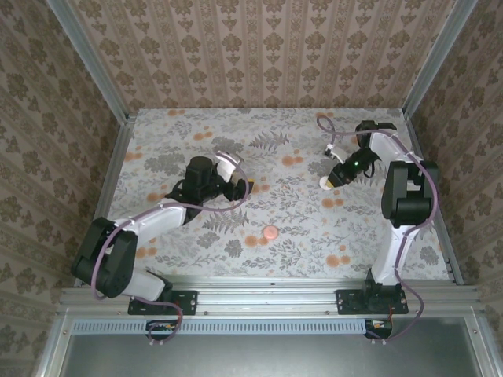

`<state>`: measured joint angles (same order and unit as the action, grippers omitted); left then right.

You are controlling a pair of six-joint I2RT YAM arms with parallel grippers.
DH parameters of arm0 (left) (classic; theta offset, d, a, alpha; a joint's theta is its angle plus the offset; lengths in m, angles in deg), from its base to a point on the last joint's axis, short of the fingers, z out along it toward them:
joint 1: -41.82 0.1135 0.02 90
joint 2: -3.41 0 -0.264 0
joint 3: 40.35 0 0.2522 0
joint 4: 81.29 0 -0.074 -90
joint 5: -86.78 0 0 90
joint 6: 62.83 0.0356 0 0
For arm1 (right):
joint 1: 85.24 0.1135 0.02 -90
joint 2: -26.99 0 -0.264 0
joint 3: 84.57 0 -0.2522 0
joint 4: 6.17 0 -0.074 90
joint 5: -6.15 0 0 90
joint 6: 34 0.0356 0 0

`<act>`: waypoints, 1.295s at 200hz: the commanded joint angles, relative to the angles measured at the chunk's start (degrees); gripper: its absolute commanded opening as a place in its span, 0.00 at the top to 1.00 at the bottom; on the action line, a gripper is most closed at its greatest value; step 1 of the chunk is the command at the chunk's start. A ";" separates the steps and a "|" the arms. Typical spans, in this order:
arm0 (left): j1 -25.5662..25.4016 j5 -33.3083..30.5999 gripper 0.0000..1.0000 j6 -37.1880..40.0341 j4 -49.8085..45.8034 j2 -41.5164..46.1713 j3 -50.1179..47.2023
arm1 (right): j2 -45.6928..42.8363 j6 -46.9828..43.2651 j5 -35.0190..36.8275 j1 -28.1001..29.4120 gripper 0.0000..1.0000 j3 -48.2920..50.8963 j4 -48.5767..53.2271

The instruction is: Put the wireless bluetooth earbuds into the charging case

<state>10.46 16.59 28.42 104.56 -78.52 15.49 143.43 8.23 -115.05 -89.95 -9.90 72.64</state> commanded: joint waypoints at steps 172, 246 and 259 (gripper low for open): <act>-0.81 -4.08 0.30 0.67 -4.06 -4.57 4.52 | 15.81 0.30 7.18 -3.99 0.82 -16.33 15.08; -0.90 -4.17 0.30 0.76 -4.02 -4.65 4.84 | 16.33 1.70 7.72 -4.78 0.63 -17.29 13.09; -0.90 -4.26 0.30 0.76 -4.04 -4.69 4.80 | 16.28 1.77 7.95 -4.79 0.61 -17.42 12.82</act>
<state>9.96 12.96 28.44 100.74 -82.78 18.62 159.08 9.76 -108.17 -94.32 -25.66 84.53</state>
